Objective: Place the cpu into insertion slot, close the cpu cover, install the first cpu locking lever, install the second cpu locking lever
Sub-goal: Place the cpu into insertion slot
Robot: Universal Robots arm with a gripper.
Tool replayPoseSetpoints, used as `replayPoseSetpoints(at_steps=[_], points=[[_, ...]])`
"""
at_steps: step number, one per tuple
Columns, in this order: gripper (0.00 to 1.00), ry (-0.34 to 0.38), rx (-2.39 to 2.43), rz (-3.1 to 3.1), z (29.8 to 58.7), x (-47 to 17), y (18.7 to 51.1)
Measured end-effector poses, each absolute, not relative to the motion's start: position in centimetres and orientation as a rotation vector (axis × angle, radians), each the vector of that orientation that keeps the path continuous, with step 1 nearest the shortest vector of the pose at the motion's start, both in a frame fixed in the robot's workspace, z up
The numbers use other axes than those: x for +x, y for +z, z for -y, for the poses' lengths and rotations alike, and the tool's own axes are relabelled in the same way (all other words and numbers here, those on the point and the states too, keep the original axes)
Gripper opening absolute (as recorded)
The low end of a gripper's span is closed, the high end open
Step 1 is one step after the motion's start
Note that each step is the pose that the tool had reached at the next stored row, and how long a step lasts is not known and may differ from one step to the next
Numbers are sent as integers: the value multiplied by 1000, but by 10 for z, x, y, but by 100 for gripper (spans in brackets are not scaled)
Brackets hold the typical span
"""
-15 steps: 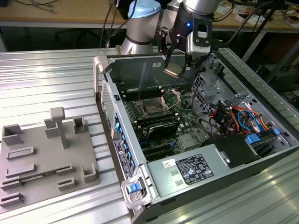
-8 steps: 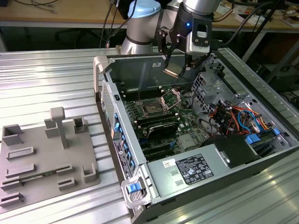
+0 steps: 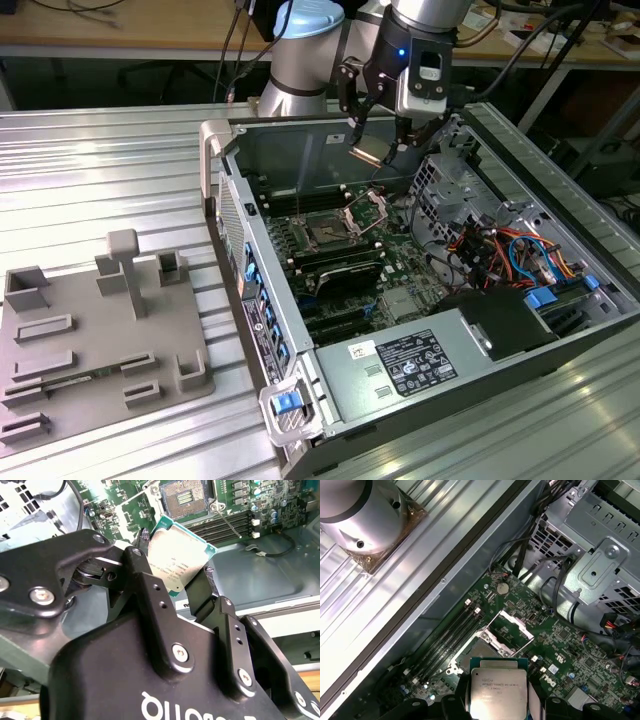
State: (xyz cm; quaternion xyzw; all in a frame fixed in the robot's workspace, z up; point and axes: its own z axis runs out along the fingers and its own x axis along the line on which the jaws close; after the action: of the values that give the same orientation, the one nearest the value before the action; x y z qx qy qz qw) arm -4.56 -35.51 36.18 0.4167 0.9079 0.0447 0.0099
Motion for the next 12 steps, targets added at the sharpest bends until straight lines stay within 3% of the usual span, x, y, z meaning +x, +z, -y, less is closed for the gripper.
replayPoseSetpoints(at_steps=[12], points=[[55, 139, 1360, -2805, 355, -46, 362]])
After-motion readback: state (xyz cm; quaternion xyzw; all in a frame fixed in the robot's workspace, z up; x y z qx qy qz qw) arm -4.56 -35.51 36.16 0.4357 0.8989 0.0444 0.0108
